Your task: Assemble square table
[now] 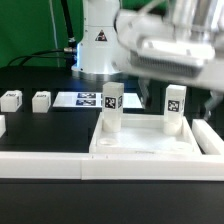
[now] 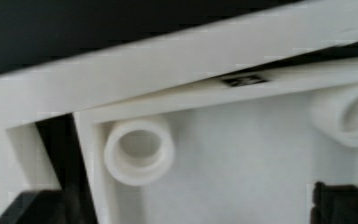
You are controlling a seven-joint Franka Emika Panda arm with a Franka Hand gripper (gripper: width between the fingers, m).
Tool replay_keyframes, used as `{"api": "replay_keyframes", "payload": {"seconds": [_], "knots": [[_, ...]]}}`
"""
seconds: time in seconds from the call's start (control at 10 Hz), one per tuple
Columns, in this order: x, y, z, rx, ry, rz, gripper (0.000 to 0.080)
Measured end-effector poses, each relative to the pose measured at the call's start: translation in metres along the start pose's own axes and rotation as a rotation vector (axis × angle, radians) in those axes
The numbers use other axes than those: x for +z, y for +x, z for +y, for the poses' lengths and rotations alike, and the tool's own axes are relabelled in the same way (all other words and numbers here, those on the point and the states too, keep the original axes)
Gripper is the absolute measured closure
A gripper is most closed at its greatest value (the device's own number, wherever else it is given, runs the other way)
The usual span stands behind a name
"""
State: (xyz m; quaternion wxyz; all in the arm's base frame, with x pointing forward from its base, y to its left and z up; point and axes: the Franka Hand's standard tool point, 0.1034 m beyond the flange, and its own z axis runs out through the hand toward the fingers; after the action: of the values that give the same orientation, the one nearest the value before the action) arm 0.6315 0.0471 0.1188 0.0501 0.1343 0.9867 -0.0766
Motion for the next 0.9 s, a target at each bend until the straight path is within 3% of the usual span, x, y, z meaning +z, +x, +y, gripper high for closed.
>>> {"api": "replay_keyframes", "payload": {"seconds": [0.2,0.4,0.5,0.6,0.9], "knots": [[-0.015,-0.002,-0.059,0.071,0.035,-0.015,0.0151],[-0.006,0.005,-0.112,0.197,0.046,-0.014,0.0151],[-0.002,0.0,-0.133,0.249,0.039,-0.021,0.0151],[-0.001,-0.005,-0.146,0.278,0.018,-0.006,0.0151],[-0.001,-0.003,-0.14,0.532,0.015,-0.007,0.0151]]}}
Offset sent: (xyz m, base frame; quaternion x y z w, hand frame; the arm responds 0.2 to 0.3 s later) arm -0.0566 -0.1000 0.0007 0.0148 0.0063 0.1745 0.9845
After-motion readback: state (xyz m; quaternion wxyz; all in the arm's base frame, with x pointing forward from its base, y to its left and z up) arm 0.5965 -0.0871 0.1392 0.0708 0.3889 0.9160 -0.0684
